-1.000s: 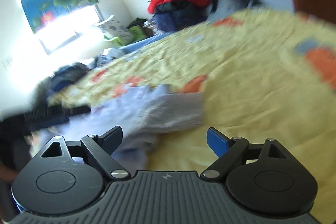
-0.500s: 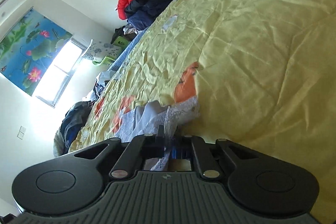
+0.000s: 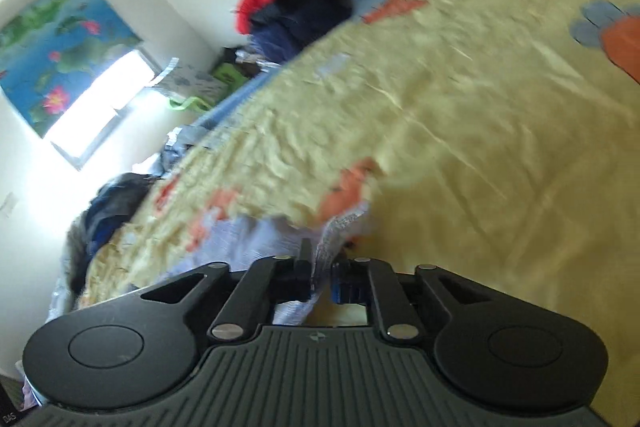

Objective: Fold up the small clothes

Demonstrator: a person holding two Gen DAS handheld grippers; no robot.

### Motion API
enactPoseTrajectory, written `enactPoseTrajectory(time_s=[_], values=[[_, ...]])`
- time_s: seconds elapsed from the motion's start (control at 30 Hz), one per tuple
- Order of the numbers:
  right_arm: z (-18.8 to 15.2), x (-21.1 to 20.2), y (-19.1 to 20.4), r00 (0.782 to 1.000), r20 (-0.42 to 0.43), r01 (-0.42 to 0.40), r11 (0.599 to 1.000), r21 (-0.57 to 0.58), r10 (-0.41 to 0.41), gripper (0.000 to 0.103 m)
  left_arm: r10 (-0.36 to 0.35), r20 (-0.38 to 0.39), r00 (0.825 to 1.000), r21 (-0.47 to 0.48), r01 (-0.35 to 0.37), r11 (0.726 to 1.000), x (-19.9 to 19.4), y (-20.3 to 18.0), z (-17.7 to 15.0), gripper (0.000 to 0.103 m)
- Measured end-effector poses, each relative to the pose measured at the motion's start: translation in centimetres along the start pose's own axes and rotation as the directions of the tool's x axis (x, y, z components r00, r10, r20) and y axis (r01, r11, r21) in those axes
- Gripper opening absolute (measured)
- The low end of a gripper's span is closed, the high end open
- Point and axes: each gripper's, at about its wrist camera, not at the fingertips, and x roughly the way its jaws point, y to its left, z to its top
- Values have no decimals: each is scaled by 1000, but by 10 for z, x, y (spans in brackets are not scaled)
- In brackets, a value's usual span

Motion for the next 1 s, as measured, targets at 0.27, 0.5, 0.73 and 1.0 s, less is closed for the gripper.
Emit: enactPoseTrajectory(time_s=[0.27, 0.5, 0.73, 1.0], values=[[-19, -26, 76, 990, 90, -64, 915, -398, 108, 33, 44, 0, 999, 3, -44, 999, 3, -6, 3, 92], [-55, 19, 95, 989, -137, -107, 872, -478, 46, 36, 56, 10, 998, 11, -56, 998, 0, -7, -5, 97], [-53, 1, 100, 995, -92, -85, 874, -478, 46, 49, 44, 0, 999, -4, -44, 999, 2, -3, -7, 99], [-66, 7, 96, 992, -116, -108, 867, -487, 58, 57, 43, -5, 999, -9, -43, 999, 4, -3, -8, 102]])
